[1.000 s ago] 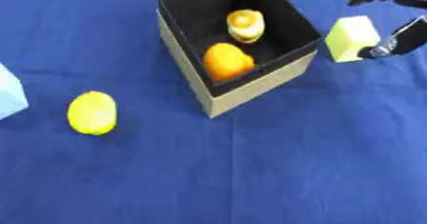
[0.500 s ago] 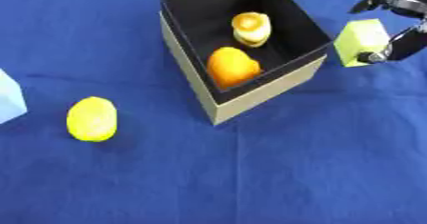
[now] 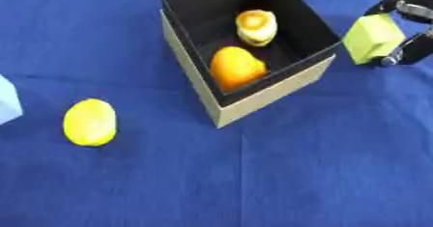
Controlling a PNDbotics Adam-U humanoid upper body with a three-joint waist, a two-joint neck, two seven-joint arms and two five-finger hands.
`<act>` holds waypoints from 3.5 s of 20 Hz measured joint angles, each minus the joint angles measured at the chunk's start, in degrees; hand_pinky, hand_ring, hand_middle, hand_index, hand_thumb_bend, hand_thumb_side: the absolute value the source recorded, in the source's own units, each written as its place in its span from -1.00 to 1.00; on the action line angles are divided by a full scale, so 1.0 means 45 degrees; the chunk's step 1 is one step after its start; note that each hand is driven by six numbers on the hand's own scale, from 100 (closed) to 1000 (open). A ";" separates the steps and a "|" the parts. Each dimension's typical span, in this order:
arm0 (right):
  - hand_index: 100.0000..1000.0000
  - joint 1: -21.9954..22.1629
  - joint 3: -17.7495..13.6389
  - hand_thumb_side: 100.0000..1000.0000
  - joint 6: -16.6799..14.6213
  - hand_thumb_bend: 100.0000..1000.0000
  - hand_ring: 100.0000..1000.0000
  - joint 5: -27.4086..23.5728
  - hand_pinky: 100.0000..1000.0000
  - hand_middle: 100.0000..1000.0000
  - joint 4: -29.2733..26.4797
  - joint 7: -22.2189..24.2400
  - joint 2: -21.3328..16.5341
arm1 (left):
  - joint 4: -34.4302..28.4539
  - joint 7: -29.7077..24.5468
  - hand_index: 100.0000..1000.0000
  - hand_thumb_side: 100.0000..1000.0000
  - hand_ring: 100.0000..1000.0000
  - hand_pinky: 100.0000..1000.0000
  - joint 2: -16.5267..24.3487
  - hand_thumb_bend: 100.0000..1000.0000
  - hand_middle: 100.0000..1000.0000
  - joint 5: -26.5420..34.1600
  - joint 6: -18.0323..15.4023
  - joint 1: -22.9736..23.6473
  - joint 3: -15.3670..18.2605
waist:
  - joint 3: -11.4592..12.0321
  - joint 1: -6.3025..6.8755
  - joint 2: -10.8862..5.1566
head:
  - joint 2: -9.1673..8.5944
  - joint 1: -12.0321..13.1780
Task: Pick up objects on the table and place them in the box.
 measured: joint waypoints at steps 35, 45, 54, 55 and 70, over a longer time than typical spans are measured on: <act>0.36 -0.4352 0.2630 -0.98 0.0178 -0.27 0.47 -0.2147 0.63 0.15 -0.0980 0.1828 0.3576 | 0.0000 -0.0044 0.61 0.23 0.38 0.45 0.0125 -0.63 0.22 0.0373 0.0084 -0.0109 -0.0023 | -0.0309 -0.0282 -0.1542 | 0.1136 -0.0470; 0.72 -0.4298 0.3210 -0.72 -0.0475 -0.02 0.80 -0.1276 0.74 0.68 -0.0238 0.2244 0.4200 | 0.0000 -0.0103 0.61 0.22 0.38 0.45 0.0122 -0.63 0.22 0.0432 0.0102 -0.0195 -0.0026 | -0.0216 -0.0326 -0.1515 | 0.1132 -0.0546; 0.74 -0.4259 0.3180 -0.78 -0.0697 0.05 0.80 -0.1031 0.73 0.68 -0.0259 0.2623 0.4263 | 0.0000 -0.0130 0.62 0.20 0.38 0.45 0.0122 -0.62 0.23 0.0468 0.0128 -0.0196 -0.0026 | -0.0316 -0.0323 -0.1686 | 0.1147 -0.0500; 0.74 -0.4256 0.3150 -0.78 -0.0672 0.04 0.79 -0.1043 0.73 0.68 -0.0288 0.2594 0.4263 | 0.0000 -0.0130 0.62 0.20 0.38 0.46 0.0122 -0.62 0.23 0.0471 0.0128 -0.0194 -0.0026 | -0.0336 -0.0319 -0.1730 | 0.1162 -0.0483; 0.59 0.0495 0.1044 -0.66 0.0992 -0.40 0.64 -0.4536 0.67 0.49 -0.7193 0.0224 -0.0082 | 0.0000 -0.0079 0.63 0.12 0.42 0.49 0.2722 -0.56 0.26 -0.0276 0.0104 -0.0258 -0.0218 | -0.1661 0.0290 -0.2332 | 0.1807 0.0827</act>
